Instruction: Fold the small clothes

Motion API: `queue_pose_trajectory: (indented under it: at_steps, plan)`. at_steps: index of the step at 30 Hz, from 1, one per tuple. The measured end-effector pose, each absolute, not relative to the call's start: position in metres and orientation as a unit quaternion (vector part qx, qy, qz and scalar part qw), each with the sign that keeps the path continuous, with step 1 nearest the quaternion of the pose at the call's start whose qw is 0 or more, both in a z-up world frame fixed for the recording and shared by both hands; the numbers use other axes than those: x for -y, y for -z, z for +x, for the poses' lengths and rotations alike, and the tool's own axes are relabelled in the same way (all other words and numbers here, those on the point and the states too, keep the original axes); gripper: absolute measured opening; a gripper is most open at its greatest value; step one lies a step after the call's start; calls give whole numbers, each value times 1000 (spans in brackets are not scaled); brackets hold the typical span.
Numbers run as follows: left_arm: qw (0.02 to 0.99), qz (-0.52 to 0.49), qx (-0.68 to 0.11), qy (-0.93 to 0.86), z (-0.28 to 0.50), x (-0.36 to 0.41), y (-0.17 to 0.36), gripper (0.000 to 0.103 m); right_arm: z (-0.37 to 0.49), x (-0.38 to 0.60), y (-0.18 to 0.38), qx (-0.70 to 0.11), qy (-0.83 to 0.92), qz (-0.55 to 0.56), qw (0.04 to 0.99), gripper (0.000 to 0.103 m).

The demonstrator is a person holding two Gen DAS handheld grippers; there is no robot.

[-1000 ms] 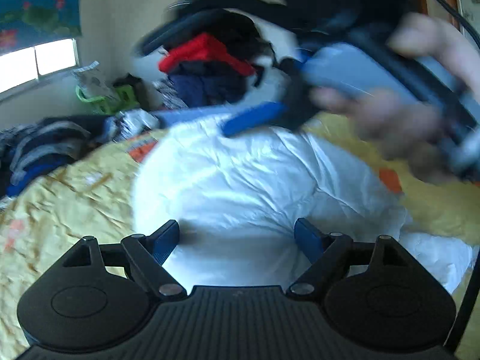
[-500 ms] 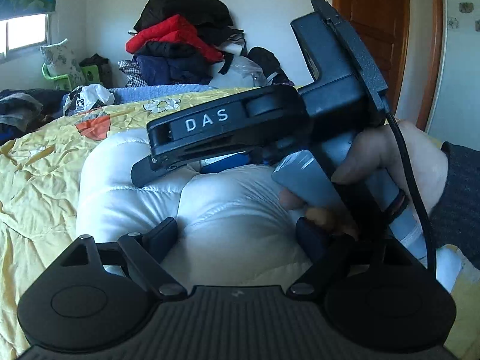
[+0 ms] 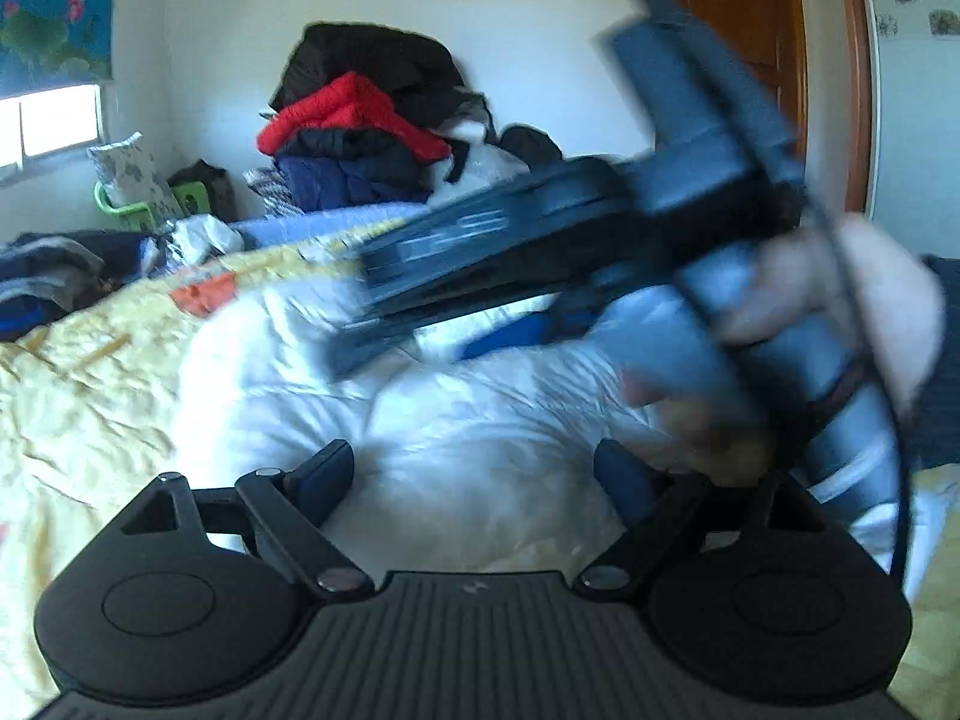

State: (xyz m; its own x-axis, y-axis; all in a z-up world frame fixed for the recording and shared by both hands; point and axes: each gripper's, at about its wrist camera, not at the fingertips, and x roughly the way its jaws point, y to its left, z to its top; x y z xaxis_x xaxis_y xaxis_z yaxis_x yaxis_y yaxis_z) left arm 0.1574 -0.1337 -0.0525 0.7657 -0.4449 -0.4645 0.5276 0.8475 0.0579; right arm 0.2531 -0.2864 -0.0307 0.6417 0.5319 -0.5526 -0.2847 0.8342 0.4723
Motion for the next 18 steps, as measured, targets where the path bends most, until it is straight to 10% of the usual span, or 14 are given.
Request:
queue_pose_trajectory:
  at_steps: [5,15,18]
  plan:
    - [950,-33,-189,246,144,57,8,95,182,357,-16,-279,-212,239,906,102]
    - [817,-317,-422,232,224,-1,85,91,168,418,60,-422,-134,364,819,96]
    - [809,-333,-422,236,226,3,89,68,177,402,69,-427,-167,381,803,64]
